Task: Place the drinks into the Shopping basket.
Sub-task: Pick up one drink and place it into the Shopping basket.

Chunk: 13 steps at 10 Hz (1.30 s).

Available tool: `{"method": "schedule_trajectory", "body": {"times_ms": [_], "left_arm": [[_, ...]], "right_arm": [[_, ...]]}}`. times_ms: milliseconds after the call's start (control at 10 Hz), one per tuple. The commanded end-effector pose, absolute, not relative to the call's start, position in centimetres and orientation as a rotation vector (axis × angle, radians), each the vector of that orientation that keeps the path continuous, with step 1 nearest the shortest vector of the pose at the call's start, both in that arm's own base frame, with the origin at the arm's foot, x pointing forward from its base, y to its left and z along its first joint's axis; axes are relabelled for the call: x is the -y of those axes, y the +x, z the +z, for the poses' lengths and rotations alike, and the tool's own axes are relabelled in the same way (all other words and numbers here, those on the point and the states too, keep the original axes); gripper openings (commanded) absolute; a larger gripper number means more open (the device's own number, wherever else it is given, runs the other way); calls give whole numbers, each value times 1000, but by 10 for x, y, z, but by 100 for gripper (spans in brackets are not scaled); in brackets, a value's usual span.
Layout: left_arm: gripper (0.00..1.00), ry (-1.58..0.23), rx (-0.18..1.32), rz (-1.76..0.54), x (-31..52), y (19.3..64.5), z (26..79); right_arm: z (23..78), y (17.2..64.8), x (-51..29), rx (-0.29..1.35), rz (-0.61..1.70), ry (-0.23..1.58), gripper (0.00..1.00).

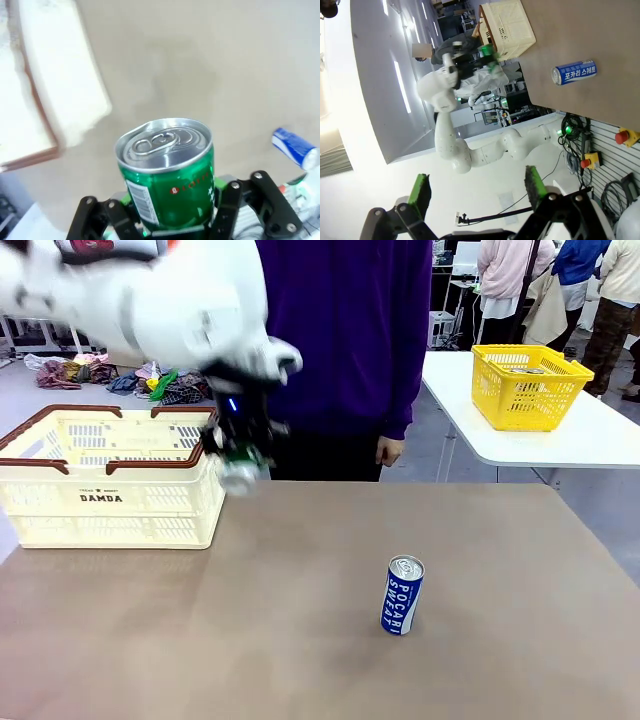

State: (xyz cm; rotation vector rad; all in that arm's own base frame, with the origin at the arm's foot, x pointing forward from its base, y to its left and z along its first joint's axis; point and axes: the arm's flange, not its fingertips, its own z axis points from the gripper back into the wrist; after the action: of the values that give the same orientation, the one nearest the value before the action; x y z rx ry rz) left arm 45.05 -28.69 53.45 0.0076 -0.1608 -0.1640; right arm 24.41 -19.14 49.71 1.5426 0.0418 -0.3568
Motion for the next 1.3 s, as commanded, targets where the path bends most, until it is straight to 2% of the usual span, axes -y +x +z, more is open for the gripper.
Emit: {"method": "schedule_trajectory", "body": {"times_ms": [0,100,200,500,800,900,1000,1200], "left_arm": [[0,60,235,-155,245,495,572],[0,52,301,-168,200,512,593],[0,168,357,6,152,530,597],[0,146,233,99,84,563,554],[0,238,218,74,66,577,512],[0,204,251,100,62,581,501],[0,194,177,80,63,580,507],[0,194,177,80,63,580,507]], "right_arm": [[500,244,191,-35,-353,1544,100],[500,244,191,-35,-353,1544,100],[500,244,191,-35,-353,1544,100],[500,244,191,-35,-353,1544,100],[500,244,191,-35,-353,1544,100],[500,244,191,-35,-353,1544,100],[500,244,191,-35,-353,1544,100],[500,244,191,-35,-353,1544,100]]}}
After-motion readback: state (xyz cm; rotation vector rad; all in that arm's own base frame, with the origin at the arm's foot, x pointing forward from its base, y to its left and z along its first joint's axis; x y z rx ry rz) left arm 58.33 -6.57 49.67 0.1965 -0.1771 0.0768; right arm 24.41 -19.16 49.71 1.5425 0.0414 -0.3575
